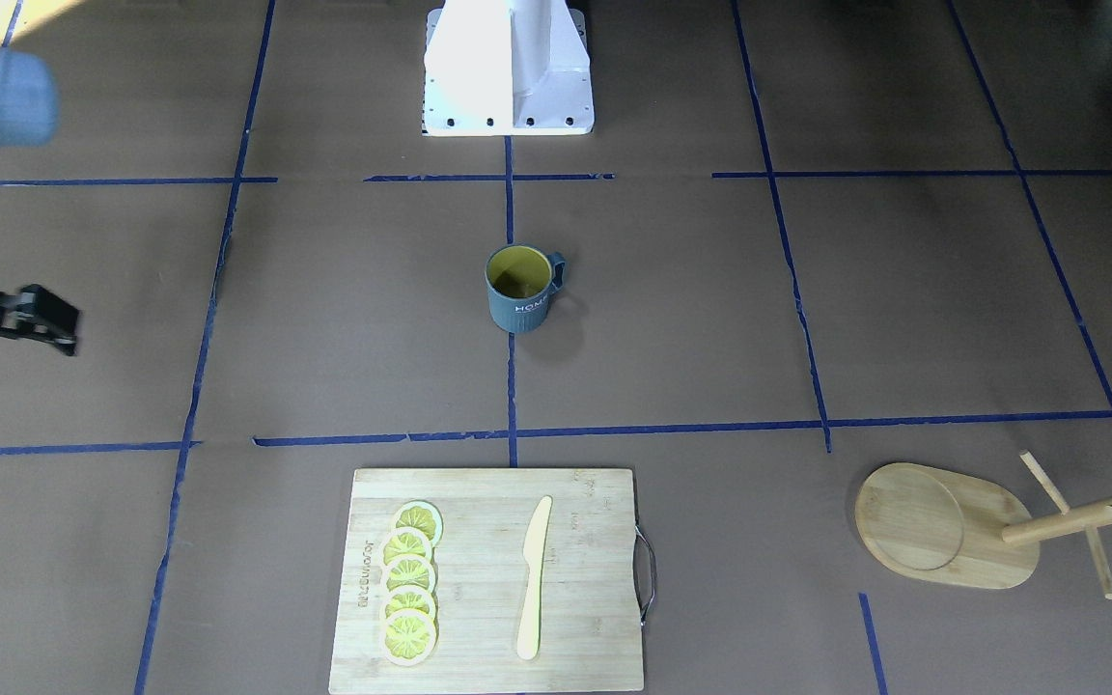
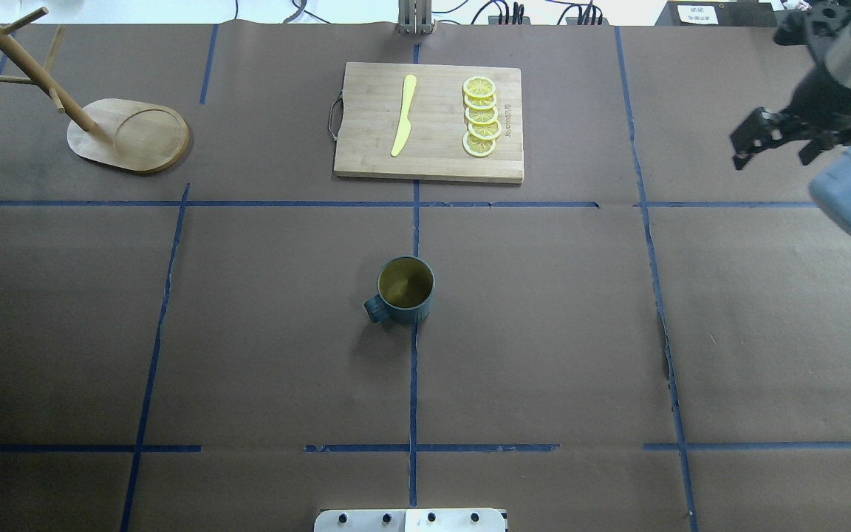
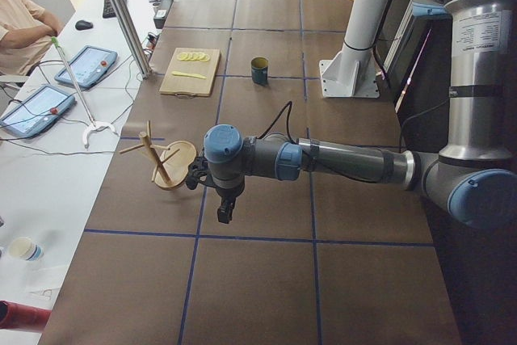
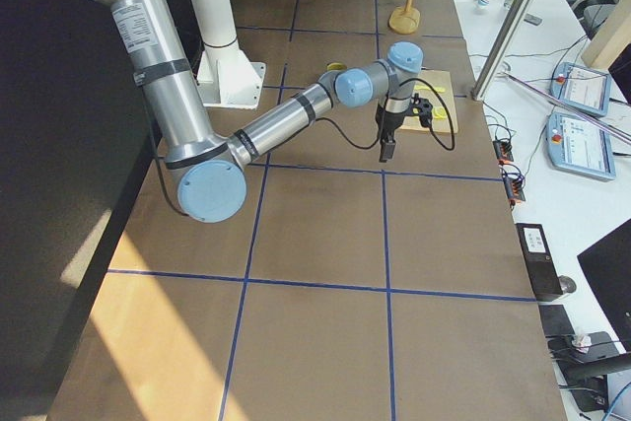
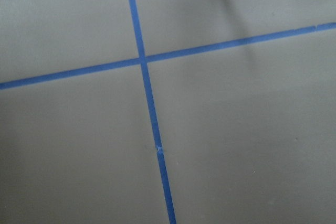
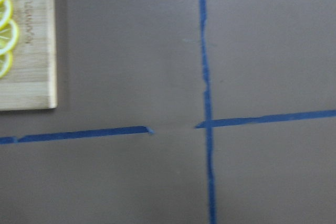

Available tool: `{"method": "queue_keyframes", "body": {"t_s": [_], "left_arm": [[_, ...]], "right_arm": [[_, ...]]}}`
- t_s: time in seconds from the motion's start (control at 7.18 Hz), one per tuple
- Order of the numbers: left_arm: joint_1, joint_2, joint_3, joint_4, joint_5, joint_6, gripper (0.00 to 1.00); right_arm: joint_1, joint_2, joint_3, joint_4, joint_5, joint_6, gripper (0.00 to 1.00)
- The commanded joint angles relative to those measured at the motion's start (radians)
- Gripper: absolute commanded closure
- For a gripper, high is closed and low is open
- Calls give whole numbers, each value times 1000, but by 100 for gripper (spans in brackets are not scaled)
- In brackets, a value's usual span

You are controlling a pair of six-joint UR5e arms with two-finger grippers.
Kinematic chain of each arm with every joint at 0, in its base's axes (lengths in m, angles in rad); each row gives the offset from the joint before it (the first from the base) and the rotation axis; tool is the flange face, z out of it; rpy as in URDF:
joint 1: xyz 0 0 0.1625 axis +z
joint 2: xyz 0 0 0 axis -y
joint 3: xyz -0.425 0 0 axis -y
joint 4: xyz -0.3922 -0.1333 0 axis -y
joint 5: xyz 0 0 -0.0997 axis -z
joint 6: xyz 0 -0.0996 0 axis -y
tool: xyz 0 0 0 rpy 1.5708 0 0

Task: Hang cup on storage rack

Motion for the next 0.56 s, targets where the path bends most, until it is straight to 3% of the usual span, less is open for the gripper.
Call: {"method": "queue_keyframes", "body": {"t_s": [0.0, 0.28, 0.42], "left_arm": [[1, -2, -73, -29, 0, 4, 0], [68, 0, -88, -306, -2, 1, 0], [126, -2, -90, -426, -58, -5, 0]], "right_arm": [[201, -240, 10, 37, 24, -419, 0], [346, -391, 12, 46, 29, -634, 0], [366, -417, 28, 46, 31, -641, 0]]}}
